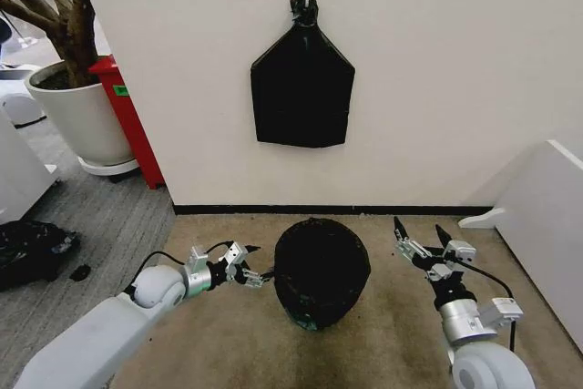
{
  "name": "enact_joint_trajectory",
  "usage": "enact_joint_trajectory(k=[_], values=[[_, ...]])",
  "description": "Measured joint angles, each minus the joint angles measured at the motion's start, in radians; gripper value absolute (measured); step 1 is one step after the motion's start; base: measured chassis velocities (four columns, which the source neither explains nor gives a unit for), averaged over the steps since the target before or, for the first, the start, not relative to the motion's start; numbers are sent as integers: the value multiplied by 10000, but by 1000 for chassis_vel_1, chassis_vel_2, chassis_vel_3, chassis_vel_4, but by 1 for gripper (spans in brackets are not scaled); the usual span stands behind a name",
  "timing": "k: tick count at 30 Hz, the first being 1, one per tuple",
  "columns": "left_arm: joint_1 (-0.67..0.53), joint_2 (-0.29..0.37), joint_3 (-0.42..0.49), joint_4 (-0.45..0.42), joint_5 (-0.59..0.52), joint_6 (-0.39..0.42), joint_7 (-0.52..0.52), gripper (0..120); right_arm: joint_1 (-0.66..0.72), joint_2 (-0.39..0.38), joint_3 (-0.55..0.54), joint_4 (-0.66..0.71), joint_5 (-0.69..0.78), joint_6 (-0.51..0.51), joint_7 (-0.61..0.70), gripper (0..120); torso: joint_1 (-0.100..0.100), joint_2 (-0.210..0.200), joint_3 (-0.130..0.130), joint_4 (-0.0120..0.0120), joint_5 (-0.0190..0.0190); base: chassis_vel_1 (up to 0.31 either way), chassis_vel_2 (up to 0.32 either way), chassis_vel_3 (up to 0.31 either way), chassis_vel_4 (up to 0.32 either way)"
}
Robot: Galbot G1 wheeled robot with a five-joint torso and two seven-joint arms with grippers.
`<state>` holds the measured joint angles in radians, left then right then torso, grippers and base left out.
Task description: Place the garbage bag over the trash bin.
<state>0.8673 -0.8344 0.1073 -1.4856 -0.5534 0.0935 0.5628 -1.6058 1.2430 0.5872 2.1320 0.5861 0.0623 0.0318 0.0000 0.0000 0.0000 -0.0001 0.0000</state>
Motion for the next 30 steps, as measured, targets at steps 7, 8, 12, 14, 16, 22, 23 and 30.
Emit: enact_joint_trajectory(k=[7, 8, 12, 14, 16, 22, 23, 30], values=[[-40, -225, 68, 378, 170, -45, -3, 100, 20, 5, -1, -65, 1, 5, 14, 100, 0, 0, 0, 1, 0, 0, 0, 0, 0], [-49, -266, 76, 467, 209, -54, -3, 100, 28, 5, -1, -73, 2, 5, 18, 100, 0, 0, 0, 1, 0, 0, 0, 0, 0], [-86, -427, 104, 845, 382, -80, -27, 100, 40, 3, -1, -94, 8, 5, 36, 100, 0, 0, 0, 1, 0, 0, 0, 0, 0], [-93, -482, 111, 976, 434, -88, -38, 100, 40, 3, -1, -97, 10, 5, 49, 100, 0, 0, 0, 1, -1, 0, 0, 0, 0], [-81, -529, 114, 1102, 444, -89, -52, 100, 40, 0, -1, -99, 11, 4, 67, 100, 0, 0, 0, 0, 0, 0, 0, 0, 0], [133, -555, 115, 1248, 407, -3, 66, 100, 142, -49, -72, -70, 32, -37, 190, 100, 0, 0, 0, 1, -1, 0, 0, 0, 0], [197, -554, 114, 1276, 391, -7, 107, 100, 164, -63, -96, -62, 33, -40, 212, 100, 0, 0, 0, 1, -1, 0, 0, 0, 0], [501, -597, -87, 1028, 54, -121, -112, 100, 193, -106, -201, 20, 39, -50, 305, 100, 0, 0, 0, 1, -1, 0, 0, 0, 0]])
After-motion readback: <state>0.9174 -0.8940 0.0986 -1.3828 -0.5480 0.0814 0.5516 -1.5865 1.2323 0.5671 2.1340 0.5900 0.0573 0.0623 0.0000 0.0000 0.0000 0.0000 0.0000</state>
